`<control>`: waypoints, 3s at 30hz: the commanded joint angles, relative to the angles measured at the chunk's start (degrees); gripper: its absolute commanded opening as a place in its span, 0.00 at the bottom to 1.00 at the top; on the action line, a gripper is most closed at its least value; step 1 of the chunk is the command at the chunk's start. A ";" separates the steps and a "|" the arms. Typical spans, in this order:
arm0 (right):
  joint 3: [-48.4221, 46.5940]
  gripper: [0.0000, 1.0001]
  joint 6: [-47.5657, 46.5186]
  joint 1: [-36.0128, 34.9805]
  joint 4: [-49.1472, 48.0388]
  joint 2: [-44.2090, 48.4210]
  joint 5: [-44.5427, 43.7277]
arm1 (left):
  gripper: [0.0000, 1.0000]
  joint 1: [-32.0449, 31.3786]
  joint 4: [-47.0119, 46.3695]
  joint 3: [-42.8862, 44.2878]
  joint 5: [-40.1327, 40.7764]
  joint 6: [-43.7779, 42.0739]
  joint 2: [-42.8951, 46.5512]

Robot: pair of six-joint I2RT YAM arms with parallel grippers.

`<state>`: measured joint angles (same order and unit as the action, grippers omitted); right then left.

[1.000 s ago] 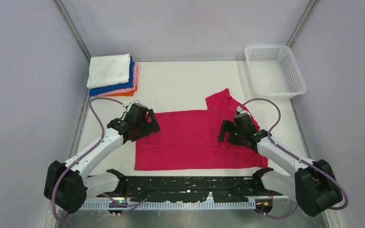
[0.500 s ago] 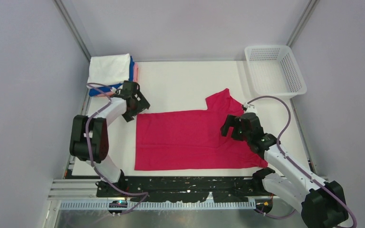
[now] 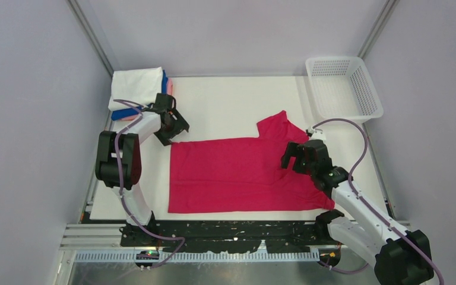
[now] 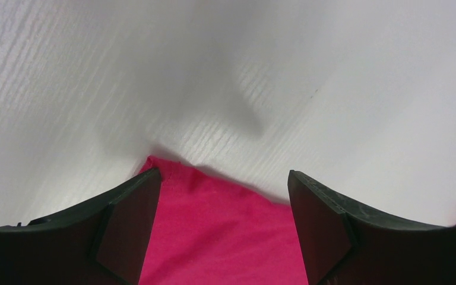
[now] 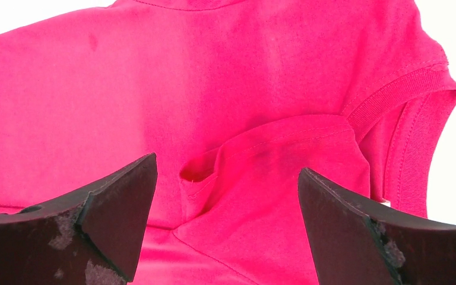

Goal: Fold and stack the t-shirts
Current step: Grab the side of the flattened tshirt furthest away from the robot with both arms

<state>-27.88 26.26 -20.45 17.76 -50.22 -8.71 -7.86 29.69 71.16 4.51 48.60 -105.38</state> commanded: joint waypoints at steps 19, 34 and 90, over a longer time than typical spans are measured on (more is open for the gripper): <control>1.84 0.95 1.74 16.67 -0.79 -19.70 12.32 | 0.81 0.08 4.30 0.12 1.55 4.13 2.02; 2.82 0.95 2.57 22.06 7.73 -9.83 6.77 | 0.75 -2.81 8.50 2.97 3.03 7.25 0.24; -26.62 0.95 -9.40 14.85 -0.50 -24.78 4.51 | 0.00 -6.65 20.30 14.51 2.05 2.01 -7.49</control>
<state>-44.36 20.84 -3.46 18.50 -66.39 1.50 -13.93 51.59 86.52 7.81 52.29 -116.07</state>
